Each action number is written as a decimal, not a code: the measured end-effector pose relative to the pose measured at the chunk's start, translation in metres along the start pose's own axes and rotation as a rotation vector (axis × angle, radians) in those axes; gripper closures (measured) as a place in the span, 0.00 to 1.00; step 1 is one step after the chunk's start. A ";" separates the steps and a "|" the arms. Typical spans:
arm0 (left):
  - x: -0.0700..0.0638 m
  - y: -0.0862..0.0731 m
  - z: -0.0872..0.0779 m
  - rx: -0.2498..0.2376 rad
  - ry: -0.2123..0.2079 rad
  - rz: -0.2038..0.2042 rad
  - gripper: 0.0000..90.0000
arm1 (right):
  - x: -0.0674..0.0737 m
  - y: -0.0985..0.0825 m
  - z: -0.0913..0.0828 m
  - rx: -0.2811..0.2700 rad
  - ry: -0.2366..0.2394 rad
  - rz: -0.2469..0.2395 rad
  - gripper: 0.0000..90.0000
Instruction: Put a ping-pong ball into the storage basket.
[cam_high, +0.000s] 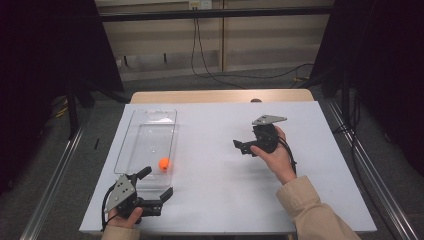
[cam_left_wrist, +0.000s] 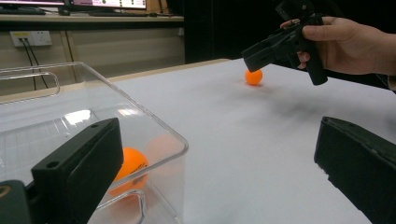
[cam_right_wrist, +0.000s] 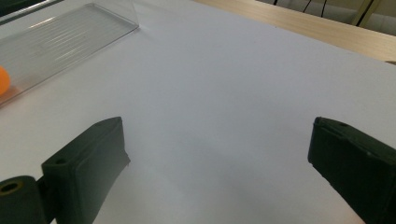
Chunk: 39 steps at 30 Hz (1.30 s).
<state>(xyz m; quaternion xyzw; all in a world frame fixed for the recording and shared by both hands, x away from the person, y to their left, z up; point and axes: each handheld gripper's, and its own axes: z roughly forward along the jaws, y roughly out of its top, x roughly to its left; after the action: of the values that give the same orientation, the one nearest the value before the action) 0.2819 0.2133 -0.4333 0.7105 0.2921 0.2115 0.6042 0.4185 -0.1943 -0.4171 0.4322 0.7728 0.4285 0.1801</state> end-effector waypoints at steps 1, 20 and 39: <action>0.000 0.000 0.000 0.000 0.000 0.000 0.01 | -0.001 0.000 0.000 -0.001 -0.003 -0.003 0.04; 0.000 0.000 0.000 -0.005 0.001 -0.005 0.01 | -0.011 -0.005 -0.004 0.001 -0.015 0.014 0.04; 0.000 0.000 0.000 0.001 0.001 0.003 0.01 | -0.021 -0.013 -0.010 0.009 -0.035 0.025 0.05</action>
<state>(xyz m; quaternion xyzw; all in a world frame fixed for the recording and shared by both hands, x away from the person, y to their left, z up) 0.2818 0.2134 -0.4329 0.7112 0.2915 0.2124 0.6035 0.4177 -0.2200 -0.4239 0.4503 0.7658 0.4196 0.1863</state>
